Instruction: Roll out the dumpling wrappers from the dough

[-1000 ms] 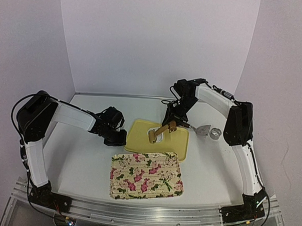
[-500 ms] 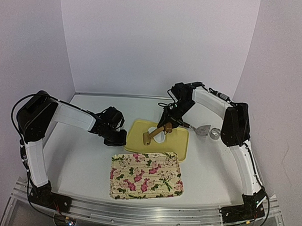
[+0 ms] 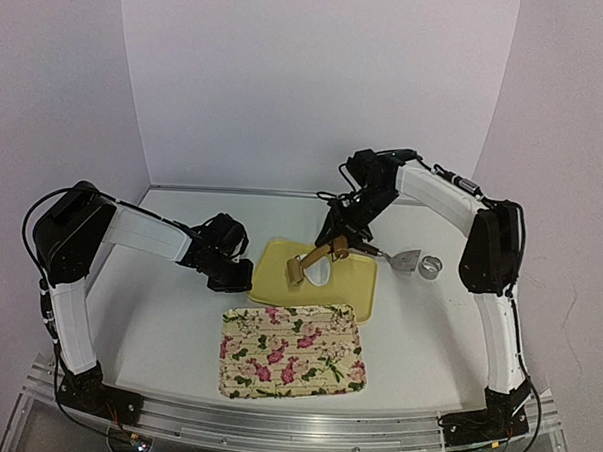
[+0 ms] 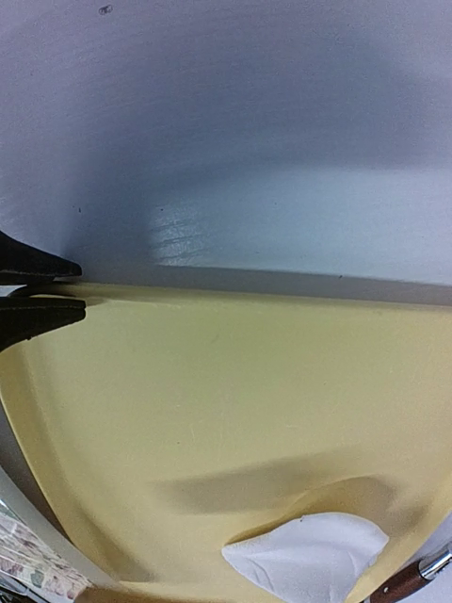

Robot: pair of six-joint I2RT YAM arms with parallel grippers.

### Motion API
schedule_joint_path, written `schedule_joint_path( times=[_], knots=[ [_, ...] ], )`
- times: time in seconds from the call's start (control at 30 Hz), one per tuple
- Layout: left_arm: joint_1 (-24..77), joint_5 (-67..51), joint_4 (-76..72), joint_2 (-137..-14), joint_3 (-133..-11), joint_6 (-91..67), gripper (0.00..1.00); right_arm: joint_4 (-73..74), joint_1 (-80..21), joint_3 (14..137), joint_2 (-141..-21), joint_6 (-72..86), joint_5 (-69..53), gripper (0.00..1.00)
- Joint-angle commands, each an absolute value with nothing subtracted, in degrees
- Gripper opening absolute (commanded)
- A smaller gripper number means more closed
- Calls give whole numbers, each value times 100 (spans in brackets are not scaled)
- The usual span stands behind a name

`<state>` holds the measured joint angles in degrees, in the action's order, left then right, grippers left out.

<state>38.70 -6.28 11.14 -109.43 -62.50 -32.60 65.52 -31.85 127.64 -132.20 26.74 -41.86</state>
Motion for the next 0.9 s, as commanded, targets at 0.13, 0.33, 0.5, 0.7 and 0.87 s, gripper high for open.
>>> schedule_joint_path(
  times=[0.13,0.33,0.5,0.7,0.87],
  knots=[
    [3946,-669,1573,-10992,-6293,-3173,0,6151,-2870,12345,-12052,3377,-3643,0],
    [3946,-662,1580,-10985,-6301,-3140,0,5687,-2666,12195,-12283,3529,-3648,0],
    [3946,-661,1567,-10952,-6268,-3180,0,5533,-2622,12374,-12707,3562,-3673,0],
    [3949,-648,1577,-10902,-6219,-3189,0,5493,-2519,12528,-13082,3590,-3412,0],
    [3946,-624,1583,-10880,-6187,-3203,0,5504,-2444,12262,-13158,3554,-3122,0]
  ],
)
